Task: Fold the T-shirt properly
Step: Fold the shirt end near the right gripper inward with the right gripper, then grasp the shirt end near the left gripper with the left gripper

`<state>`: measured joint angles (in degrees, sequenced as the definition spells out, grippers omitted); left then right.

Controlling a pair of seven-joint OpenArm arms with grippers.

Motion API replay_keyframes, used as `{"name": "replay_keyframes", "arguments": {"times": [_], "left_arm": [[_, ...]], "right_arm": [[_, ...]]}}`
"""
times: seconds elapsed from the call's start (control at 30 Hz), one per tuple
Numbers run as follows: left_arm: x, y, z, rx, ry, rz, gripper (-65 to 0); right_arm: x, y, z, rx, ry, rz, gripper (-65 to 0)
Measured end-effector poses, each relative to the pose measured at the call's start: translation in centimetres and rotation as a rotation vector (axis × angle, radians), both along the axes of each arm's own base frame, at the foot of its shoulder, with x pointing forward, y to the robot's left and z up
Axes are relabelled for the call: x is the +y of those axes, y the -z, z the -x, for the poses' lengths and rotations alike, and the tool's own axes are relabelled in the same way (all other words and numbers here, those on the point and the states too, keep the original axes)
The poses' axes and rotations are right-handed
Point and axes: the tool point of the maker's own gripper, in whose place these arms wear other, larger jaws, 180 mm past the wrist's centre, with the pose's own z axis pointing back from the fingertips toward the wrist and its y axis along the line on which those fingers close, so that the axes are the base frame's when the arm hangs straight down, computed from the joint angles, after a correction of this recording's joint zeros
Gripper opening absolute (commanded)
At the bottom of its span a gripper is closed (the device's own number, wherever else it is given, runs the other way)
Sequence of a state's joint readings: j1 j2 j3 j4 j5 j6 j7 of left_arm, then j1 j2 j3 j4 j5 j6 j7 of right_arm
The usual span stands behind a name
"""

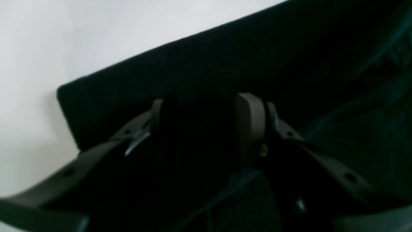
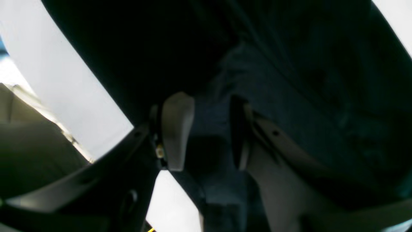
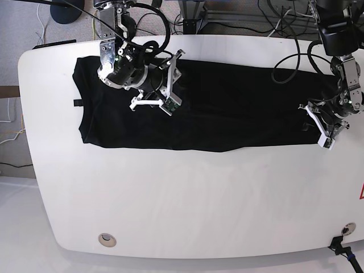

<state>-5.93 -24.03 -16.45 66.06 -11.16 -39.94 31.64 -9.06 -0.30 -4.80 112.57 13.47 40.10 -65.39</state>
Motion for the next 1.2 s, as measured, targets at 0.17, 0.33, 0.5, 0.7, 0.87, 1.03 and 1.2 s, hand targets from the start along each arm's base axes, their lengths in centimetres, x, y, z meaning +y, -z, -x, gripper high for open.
{"name": "replay_keyframes", "arguments": {"times": [0.17,0.33,0.5,0.7,0.87,1.03,1.2], "left_arm": [[-0.1,0.0,0.0,0.000,0.001,0.001,-37.9],[1.4,-1.1,-0.2,-0.038,-0.053,0.012,-37.4],[2.7,-3.5,-0.8,-0.073,-0.070,-0.035,-37.1],[6.3,-5.4,0.5,-0.074,-0.195,-0.018,-29.0],[8.0,-4.0,3.4,0.035,-0.238,-0.047,-26.8],[9.7,-3.1,6.0,0.068,-0.311,-0.035,-26.8],[10.2,-2.5,7.2,0.111,-0.347,-0.022,-26.7]], "right_arm": [[-0.6,-3.1,-3.4,-0.063,0.056,-0.094,-44.0],[-6.6,-2.9,-7.6,-0.084,0.218,-0.025,-44.1],[-7.3,-0.4,-7.7,-0.055,0.246,0.004,-61.0],[-7.7,3.2,-6.3,0.051,0.252,0.031,-65.0],[-6.6,5.8,-5.7,0.094,0.273,-0.065,-65.0],[-6.6,6.5,-5.7,0.110,0.278,-0.111,-65.0],[-7.0,6.5,-5.7,0.103,0.274,-0.108,-65.0]]}}
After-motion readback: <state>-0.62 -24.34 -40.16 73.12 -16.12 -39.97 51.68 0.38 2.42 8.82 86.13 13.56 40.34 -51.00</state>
